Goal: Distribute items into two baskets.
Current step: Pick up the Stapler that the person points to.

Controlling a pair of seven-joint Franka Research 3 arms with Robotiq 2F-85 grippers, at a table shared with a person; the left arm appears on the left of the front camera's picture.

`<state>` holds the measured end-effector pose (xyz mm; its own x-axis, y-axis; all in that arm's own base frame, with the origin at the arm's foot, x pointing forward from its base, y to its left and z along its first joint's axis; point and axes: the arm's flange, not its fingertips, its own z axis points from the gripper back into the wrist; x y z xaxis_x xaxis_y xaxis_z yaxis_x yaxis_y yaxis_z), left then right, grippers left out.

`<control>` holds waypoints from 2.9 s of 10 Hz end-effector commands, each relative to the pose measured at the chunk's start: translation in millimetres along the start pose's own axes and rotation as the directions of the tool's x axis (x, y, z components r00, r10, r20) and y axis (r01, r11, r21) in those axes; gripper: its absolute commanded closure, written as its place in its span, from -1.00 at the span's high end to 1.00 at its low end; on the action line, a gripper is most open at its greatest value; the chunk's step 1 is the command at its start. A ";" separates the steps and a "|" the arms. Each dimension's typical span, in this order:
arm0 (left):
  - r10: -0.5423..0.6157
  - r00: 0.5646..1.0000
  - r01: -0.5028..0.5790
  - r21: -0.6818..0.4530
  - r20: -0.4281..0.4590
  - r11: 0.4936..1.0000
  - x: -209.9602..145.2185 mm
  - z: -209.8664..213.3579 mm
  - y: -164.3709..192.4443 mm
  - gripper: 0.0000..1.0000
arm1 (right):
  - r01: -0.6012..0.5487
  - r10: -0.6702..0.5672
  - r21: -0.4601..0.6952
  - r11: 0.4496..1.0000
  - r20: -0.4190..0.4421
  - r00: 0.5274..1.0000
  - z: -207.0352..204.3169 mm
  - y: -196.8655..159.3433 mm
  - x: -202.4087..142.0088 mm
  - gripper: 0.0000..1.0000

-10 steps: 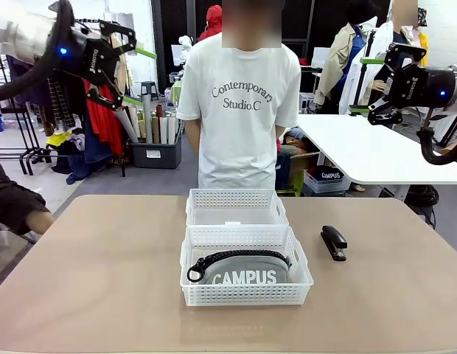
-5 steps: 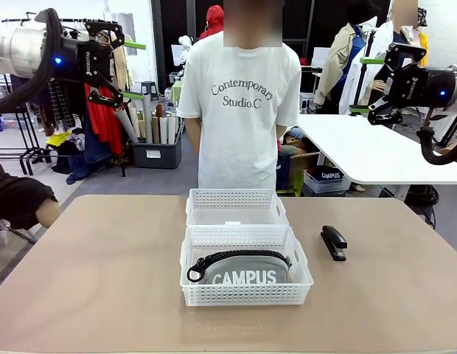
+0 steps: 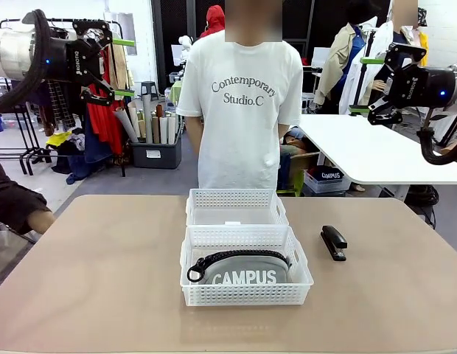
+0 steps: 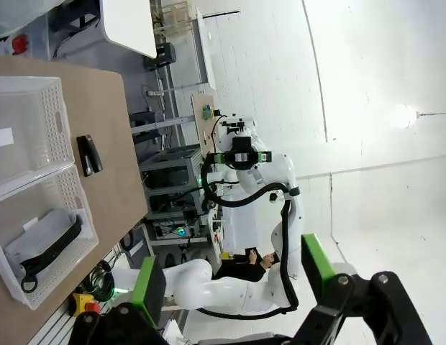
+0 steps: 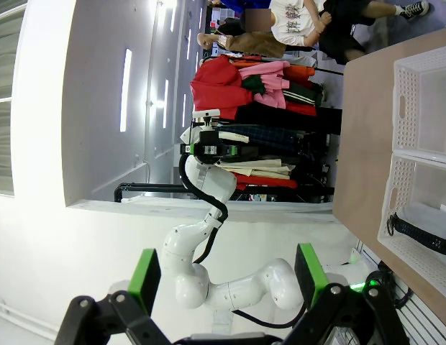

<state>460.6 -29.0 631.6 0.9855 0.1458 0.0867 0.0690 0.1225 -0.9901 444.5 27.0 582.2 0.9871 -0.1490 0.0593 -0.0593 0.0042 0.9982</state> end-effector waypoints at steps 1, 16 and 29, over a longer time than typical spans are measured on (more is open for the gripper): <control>-0.033 0.999 0.033 -0.040 0.005 0.999 -2.7 0.0 0.8 1.00 | -0.002 0.002 0.004 1.000 0.002 1.000 -0.5 1.9 -0.2 1.00; -0.007 1.000 0.007 -0.003 0.001 1.000 0.1 0.0 -0.3 1.00 | -0.002 0.002 0.004 1.000 0.002 1.000 -0.5 1.9 -0.2 1.00; -0.007 1.000 0.007 -0.003 0.001 1.000 0.1 0.0 -0.3 1.00 | -0.002 0.002 0.004 1.000 0.002 1.000 -0.5 1.9 -0.2 1.00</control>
<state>461.5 -30.0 631.1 0.9850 0.1449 0.0933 0.0755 0.1238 -0.9894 444.5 27.0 582.2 0.9871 -0.1490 0.0593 -0.0593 0.0042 0.9982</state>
